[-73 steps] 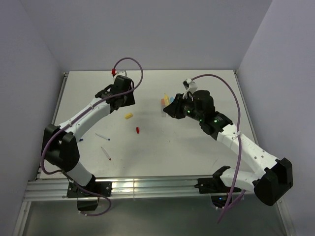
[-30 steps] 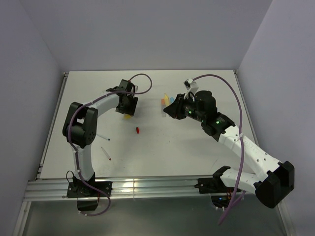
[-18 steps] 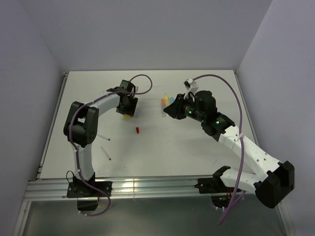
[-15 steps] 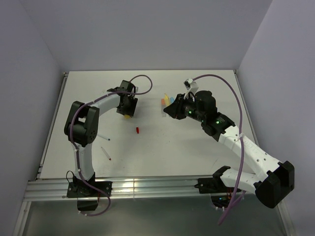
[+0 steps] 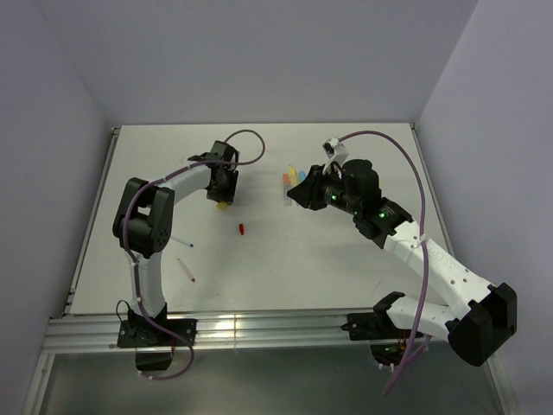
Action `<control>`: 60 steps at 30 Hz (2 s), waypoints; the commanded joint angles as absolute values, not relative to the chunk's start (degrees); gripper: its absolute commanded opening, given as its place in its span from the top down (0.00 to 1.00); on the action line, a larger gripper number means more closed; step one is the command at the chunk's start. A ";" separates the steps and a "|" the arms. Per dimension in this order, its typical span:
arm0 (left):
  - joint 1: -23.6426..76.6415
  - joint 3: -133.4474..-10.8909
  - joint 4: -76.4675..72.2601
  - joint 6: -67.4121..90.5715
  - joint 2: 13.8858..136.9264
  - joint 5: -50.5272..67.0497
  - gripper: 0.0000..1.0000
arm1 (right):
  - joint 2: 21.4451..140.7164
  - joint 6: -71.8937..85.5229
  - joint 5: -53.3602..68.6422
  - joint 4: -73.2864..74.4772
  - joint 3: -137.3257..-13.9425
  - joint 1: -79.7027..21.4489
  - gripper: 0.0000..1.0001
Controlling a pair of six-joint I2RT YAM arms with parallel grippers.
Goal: Insert the pens into the pen caps
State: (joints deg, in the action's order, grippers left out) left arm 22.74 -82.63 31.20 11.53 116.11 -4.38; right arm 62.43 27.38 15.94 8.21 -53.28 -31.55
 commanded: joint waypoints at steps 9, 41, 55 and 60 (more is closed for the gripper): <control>22.85 -83.06 31.73 18.19 115.93 -6.06 0.53 | 62.31 26.72 16.17 6.86 -54.05 -31.20 1.00; 24.25 -84.55 36.30 23.54 114.27 -3.35 1.00 | 63.19 26.37 17.31 7.29 -54.41 -31.29 1.00; 26.37 -91.22 27.60 42.09 90.18 3.95 1.00 | 65.21 26.63 17.67 4.57 -55.02 -33.22 1.00; 26.89 -90.62 25.23 45.44 85.61 2.99 1.00 | 68.28 26.72 13.19 5.71 -58.87 -36.81 1.00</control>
State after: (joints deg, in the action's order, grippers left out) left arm 26.39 -91.11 26.89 41.41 86.91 1.98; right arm 66.72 27.22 16.32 7.09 -53.87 -34.59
